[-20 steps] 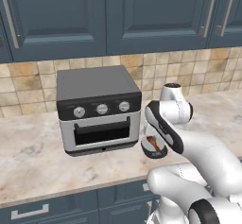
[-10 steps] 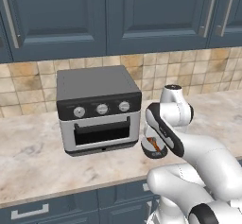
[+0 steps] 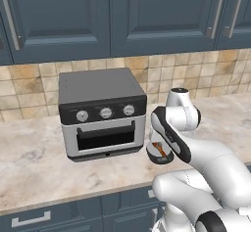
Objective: Take the chicken drumstick from the fridge and place it on the digital scale on the counter by the fridge. Wait a few seconds for a reading, then move it to the plate on the dining counter.
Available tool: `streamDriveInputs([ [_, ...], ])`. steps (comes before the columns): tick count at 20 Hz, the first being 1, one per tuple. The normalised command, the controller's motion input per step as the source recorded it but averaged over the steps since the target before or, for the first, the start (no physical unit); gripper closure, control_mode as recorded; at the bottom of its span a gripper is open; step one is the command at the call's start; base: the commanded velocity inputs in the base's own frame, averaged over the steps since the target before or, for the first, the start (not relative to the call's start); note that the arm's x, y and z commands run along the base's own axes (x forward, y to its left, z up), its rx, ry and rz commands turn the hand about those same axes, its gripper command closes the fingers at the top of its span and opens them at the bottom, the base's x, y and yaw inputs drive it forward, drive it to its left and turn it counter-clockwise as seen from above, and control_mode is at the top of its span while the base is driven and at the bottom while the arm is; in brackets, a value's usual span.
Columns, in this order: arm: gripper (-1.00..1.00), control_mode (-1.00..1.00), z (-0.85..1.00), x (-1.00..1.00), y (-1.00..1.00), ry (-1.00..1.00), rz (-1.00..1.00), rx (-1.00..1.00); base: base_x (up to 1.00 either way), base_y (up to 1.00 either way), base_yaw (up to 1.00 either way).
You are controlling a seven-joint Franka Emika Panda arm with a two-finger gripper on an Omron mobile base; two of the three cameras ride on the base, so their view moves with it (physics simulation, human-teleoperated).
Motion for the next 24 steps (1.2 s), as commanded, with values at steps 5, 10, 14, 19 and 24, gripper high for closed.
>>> streamDriveInputs([
  [5,-1.0,-1.0,0.0,0.0,0.0,0.0,0.0,0.0,0.0,0.0,0.0],
  [10,-1.0,-1.0,0.0,0.0,0.0,0.0,0.0,0.0,0.0,0.0,0.0],
  [14,-1.0,-1.0,0.0,0.0,0.0,0.0,0.0,0.0,0.0,0.0,0.0],
  [19,-1.0,-1.0,0.0,0.0,0.0,0.0,0.0,0.0,0.0,0.0,0.0],
  [24,-1.0,-1.0,0.0,0.0,0.0,0.0,0.0,0.0,0.0,0.0,0.0],
])
